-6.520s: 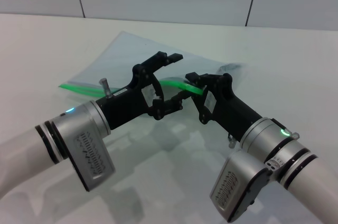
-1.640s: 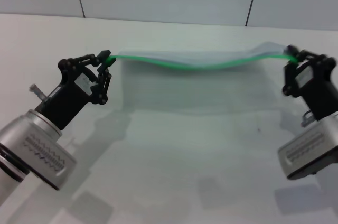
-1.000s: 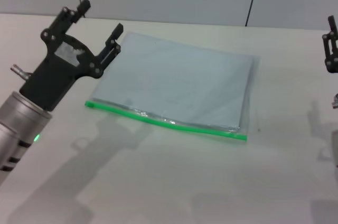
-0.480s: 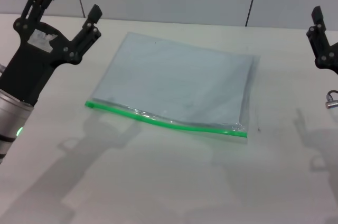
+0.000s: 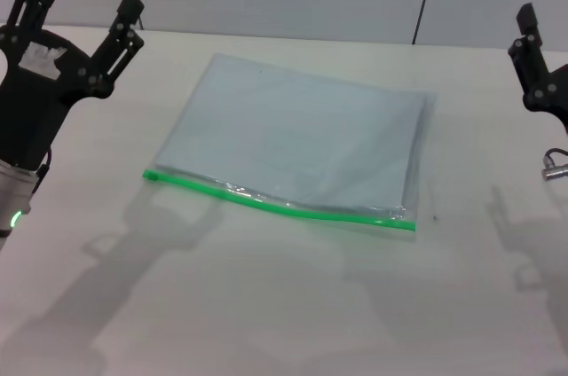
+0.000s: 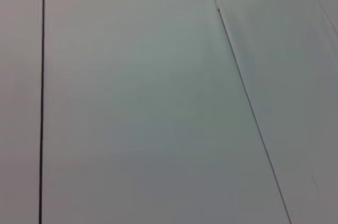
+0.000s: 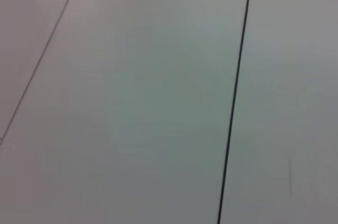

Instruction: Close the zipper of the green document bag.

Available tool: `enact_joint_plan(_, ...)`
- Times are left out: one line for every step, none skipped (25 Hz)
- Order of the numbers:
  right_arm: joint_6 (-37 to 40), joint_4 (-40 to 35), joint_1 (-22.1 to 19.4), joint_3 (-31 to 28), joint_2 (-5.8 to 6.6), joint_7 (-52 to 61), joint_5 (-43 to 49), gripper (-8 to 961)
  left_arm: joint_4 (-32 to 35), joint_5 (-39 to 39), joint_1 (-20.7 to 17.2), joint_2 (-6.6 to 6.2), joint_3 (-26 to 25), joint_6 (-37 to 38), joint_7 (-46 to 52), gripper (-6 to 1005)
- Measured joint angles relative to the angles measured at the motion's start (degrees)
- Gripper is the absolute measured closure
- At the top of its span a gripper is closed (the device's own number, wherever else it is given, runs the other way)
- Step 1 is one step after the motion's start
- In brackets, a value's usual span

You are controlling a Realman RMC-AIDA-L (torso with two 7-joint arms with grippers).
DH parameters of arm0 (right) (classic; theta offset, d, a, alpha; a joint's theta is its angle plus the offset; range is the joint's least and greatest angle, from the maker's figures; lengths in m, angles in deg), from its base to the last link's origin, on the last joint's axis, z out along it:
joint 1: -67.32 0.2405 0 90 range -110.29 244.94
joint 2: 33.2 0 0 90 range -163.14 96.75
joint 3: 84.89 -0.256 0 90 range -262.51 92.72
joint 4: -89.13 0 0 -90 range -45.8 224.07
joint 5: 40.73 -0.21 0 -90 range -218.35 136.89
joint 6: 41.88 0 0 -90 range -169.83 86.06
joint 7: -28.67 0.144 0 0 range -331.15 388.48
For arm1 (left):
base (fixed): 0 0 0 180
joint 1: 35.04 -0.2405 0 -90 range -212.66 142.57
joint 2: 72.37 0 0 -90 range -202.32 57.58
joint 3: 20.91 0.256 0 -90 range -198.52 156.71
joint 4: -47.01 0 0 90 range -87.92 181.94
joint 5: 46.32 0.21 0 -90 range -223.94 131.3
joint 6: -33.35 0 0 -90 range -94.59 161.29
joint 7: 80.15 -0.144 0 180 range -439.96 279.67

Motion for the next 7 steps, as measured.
enact_joint_plan(0.00, -0.02, 0.04, 0.14, -0.02, 0.01, 0.00, 257, 0.03, -0.01, -0.05, -0.01, -0.05, 0.00, 0.07, 156)
enact_joint_plan(0.01, -0.04, 0.06, 0.18, -0.05, 0.01, 0.00, 258, 0.04, -0.01, -0.06, -0.01, -0.07, 0.01, 0.09, 156)
enact_joint_plan(0.01, -0.07, 0.06, 0.19, -0.07, 0.01, 0.00, 259, 0.05, -0.02, -0.06, -0.02, -0.09, 0.01, 0.10, 156)
enact_joint_plan(0.01, -0.08, 0.06, 0.20, -0.09, 0.02, 0.00, 259, 0.06, -0.03, -0.06, -0.02, -0.18, 0.02, 0.13, 156)
enact_joint_plan(0.01, -0.07, 0.08, 0.20, -0.09, 0.03, 0.00, 259, 0.06, -0.03, -0.06, -0.03, -0.31, 0.03, 0.17, 156)
enact_joint_plan(0.01, -0.08, 0.10, 0.20, -0.09, 0.03, 0.00, 259, 0.06, -0.04, -0.06, -0.03, -0.45, 0.04, 0.23, 156)
enact_joint_plan(0.01, -0.10, 0.14, 0.21, -0.09, 0.03, 0.00, 259, 0.05, -0.05, -0.06, -0.03, -0.56, 0.04, 0.24, 156)
